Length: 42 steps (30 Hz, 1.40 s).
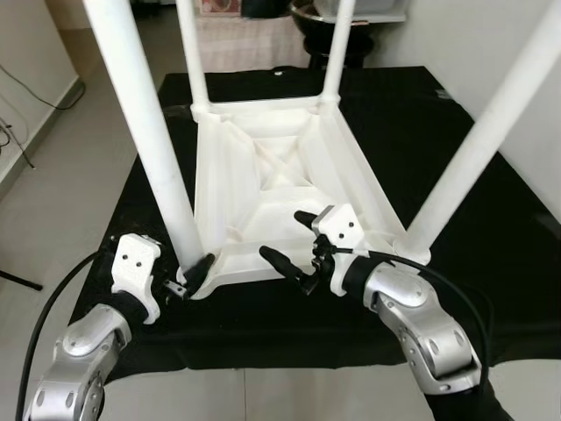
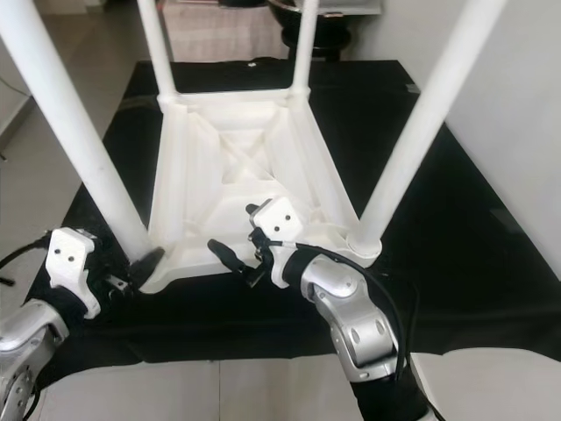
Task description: Building children table
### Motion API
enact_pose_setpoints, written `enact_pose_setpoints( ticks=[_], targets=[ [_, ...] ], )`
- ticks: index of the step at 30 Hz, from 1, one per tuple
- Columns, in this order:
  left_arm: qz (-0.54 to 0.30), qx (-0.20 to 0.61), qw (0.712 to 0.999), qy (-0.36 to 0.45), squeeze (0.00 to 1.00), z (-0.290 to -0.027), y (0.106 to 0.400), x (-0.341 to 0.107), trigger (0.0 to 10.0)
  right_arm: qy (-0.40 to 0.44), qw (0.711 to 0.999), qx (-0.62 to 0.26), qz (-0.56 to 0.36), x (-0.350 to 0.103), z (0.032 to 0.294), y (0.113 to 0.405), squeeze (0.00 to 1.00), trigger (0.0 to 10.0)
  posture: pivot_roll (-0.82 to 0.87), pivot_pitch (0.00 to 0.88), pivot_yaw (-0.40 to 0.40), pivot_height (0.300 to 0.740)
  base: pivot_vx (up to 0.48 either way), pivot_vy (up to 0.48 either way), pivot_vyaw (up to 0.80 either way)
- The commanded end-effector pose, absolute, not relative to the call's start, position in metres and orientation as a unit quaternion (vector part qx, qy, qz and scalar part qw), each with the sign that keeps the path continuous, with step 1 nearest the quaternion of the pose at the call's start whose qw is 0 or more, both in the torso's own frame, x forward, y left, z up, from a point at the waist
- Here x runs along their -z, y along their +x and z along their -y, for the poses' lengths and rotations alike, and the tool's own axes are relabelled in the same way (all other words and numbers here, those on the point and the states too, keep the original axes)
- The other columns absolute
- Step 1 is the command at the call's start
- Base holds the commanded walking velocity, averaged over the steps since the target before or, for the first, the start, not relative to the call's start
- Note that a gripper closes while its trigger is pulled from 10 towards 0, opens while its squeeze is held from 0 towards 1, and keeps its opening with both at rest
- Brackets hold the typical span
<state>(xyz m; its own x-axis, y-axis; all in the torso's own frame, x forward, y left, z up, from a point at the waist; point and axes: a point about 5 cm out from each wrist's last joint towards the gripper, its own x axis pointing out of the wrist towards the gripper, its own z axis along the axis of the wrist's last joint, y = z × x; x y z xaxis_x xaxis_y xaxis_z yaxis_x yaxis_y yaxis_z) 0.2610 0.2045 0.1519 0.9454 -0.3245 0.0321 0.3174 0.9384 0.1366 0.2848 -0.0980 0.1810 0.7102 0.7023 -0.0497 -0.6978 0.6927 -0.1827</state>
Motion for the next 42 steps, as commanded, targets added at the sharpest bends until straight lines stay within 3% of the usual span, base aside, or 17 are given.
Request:
enact_pose_setpoints(
  ticks=[1,8,13,21,36,42],
  targets=[
    [0.019,0.118,0.990,0.069,0.00,-0.219,0.265,-0.146,10.0,-0.088,0.918,-0.386,0.012,-0.182,0.096,0.283,0.00,10.0,-0.09,0.111,-0.026,0.740,0.000,0.000,0.00],
    [0.007,0.065,0.995,0.073,0.00,-0.236,0.268,-0.134,10.0,-0.092,0.920,-0.381,0.013,-0.184,0.099,0.284,0.00,10.0,-0.09,0.113,-0.021,0.740,0.000,0.000,0.00],
    [0.004,-0.025,0.995,0.097,0.00,-0.259,0.254,-0.127,10.0,-0.092,0.921,-0.378,0.013,-0.184,0.101,0.285,0.00,10.0,-0.08,0.112,-0.027,0.740,0.000,0.000,0.00],
    [0.001,-0.082,0.993,0.090,0.00,-0.271,0.238,-0.117,10.0,-0.093,0.919,-0.382,0.013,-0.184,0.099,0.287,0.00,10.0,-0.07,0.107,-0.033,0.740,0.000,0.000,0.00],
    [0.011,0.015,1.000,0.008,0.00,-0.246,0.240,-0.103,10.0,-0.098,0.920,-0.380,0.021,-0.189,0.099,0.289,0.00,10.0,-0.08,0.105,-0.033,0.740,0.000,0.000,0.00],
    [0.034,0.033,0.999,0.013,0.00,-0.243,0.247,-0.114,10.0,-0.098,0.920,-0.379,0.022,-0.189,0.100,0.289,0.00,10.0,-0.08,0.107,-0.035,0.740,0.000,0.000,0.00]
  ],
)
